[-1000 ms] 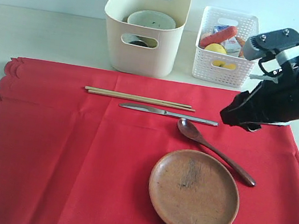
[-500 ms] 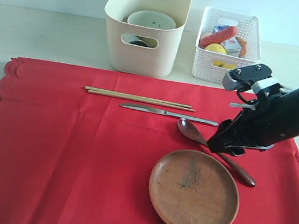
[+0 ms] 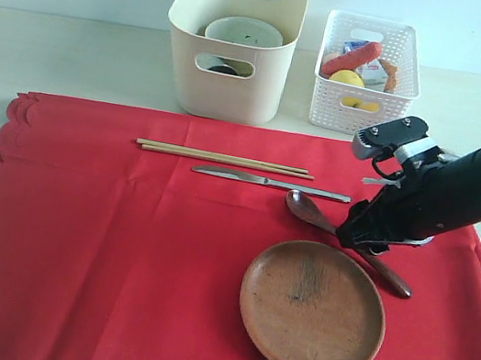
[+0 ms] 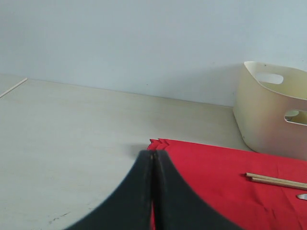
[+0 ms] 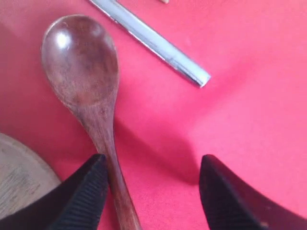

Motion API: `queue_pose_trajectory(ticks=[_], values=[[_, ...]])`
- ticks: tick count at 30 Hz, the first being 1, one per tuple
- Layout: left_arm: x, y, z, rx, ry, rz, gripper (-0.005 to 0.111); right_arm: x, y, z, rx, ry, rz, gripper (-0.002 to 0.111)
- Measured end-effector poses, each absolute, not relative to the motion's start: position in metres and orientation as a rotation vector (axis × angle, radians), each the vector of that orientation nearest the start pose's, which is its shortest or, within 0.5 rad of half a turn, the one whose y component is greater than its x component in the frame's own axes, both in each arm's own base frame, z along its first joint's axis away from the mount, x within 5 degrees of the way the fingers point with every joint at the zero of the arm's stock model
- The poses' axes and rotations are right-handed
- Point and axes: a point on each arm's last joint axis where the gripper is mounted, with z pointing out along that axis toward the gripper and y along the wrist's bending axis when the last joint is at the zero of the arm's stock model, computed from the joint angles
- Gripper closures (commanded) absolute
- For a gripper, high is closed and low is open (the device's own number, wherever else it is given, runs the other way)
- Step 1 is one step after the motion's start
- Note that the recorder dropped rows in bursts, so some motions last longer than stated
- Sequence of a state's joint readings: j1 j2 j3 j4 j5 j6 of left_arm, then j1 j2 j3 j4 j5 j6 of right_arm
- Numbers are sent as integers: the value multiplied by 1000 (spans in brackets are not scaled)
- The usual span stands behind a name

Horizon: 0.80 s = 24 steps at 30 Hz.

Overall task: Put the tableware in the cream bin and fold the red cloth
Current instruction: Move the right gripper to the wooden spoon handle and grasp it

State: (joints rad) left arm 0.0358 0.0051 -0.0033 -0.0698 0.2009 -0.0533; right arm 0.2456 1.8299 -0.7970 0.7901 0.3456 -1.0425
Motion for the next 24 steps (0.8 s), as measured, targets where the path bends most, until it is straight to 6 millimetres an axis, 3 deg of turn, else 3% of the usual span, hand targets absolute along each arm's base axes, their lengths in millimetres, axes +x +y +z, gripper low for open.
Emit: queue_pose_trajectory(ticks=[5,13,22,24], values=[[56,1,196,-122,1682,-76,107,293,94,113,-839,2608,271,56],[56,1,196,-122,1682,-76,107,294,90,112,-964,2571,196,88],[56,1,196,-122,1682,-76,107,294,89,112,-1013,2558,173,108],[56,1,196,-122,1682,-76,107,293,90,112,-1014,2559,174,108]])
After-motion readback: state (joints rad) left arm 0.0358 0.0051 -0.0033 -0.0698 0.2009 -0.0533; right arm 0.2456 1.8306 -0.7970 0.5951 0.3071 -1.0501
